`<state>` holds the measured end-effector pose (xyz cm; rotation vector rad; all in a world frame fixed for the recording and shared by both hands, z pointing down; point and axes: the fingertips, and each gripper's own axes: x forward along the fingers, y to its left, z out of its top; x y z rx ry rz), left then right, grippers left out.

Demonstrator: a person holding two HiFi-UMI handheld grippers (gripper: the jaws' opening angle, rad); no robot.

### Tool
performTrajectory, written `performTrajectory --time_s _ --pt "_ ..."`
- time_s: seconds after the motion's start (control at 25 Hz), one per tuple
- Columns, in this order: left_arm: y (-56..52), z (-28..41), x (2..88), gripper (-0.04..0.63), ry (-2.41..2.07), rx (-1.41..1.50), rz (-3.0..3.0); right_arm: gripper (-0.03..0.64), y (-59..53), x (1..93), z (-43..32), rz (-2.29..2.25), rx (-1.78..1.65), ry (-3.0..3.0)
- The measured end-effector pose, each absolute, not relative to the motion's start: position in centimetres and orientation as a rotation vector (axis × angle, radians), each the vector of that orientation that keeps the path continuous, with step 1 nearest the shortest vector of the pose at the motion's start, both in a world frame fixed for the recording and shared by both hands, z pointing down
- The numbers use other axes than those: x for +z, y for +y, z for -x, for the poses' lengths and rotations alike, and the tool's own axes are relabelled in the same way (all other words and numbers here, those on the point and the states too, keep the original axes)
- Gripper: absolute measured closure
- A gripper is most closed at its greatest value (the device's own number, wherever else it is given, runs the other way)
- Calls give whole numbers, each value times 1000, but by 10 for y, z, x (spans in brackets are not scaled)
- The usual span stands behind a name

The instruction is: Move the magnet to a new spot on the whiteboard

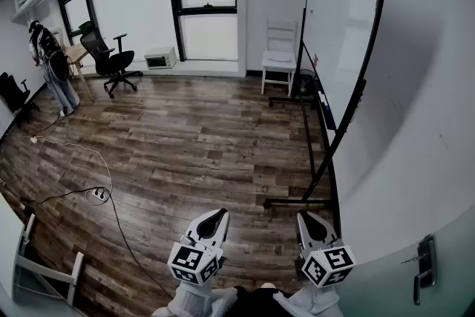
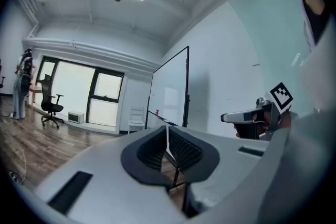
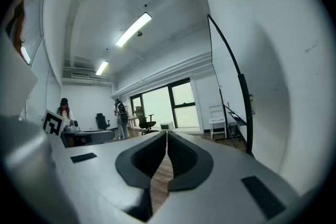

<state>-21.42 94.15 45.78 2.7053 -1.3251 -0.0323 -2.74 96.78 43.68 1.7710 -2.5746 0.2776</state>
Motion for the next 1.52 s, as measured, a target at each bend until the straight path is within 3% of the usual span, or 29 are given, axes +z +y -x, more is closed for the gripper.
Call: performTrajectory --time_s 1.52 --pt "920 281 489 575 -1325 24 -2670 583 945 476 88 -1780 403 -2536"
